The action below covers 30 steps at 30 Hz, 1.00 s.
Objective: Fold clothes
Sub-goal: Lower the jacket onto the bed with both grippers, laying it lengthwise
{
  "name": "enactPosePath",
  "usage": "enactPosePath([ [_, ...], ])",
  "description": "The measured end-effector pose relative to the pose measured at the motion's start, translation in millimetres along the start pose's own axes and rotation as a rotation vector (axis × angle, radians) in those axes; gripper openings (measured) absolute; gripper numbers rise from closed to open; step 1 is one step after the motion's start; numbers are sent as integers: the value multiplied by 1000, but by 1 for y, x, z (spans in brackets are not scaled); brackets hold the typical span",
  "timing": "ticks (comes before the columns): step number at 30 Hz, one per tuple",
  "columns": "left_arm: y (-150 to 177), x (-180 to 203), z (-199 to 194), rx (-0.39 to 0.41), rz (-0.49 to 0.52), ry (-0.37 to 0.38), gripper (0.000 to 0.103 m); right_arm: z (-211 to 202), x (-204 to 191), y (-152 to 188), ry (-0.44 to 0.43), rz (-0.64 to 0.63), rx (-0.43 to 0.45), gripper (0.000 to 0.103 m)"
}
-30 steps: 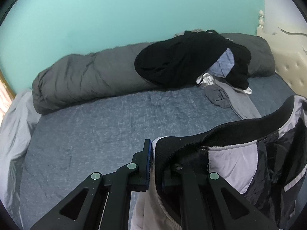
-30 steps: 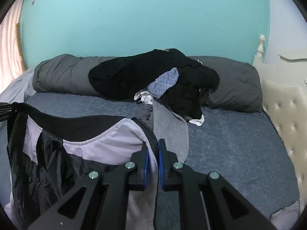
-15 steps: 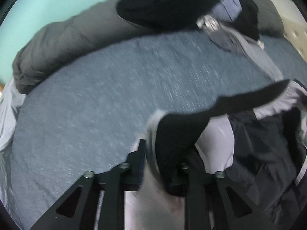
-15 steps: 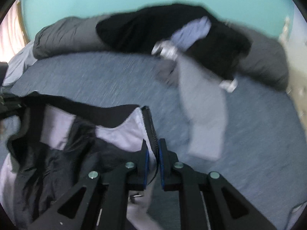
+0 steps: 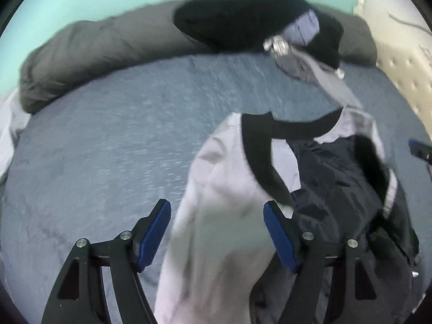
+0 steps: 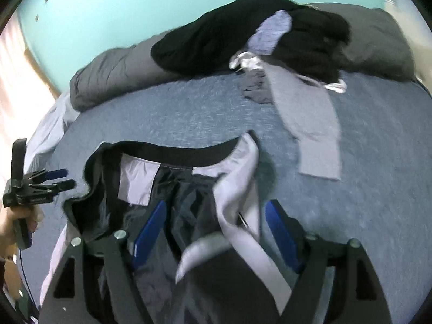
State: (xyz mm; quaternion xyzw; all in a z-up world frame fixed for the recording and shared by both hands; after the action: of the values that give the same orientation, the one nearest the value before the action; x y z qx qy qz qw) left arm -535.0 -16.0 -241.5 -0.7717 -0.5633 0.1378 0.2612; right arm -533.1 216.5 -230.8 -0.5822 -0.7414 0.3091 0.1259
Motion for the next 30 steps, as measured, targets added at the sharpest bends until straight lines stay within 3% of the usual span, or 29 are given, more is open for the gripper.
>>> enactPosePath([
  [7,62,-14,-76,83,-39,38,75,-57,66,75,-7,174,-31,77],
  [11,119,-16,-105,101,-77,61,75,-79,89,131,-1,206,-67,77],
  [17,220,-21,-117,63,-218,86,75,-95,123,207,28,326,-124,77],
  [25,285,-27,-148,78,-298,76,75,-113,139,260,-17,495,-118,77],
  [28,297,-27,-157,95,-298,70,75,-108,135,275,-28,501,-126,69],
  [30,306,-25,-159,94,-311,74,75,-104,133,284,-19,492,-132,57],
])
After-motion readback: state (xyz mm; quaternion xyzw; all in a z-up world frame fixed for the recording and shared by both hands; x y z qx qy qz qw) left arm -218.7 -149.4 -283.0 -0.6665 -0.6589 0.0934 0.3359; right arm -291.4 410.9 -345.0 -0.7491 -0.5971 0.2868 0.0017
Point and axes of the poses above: each gripper's, at about its wrist camera, not at the fingertips, and z roughly the way its jaws point, x to its right, y to its underside, the point moved 9 cm from there along z, roughly the way its jaws point, and after that the axes turned 6 degrees about y, right-handed, at the moved point
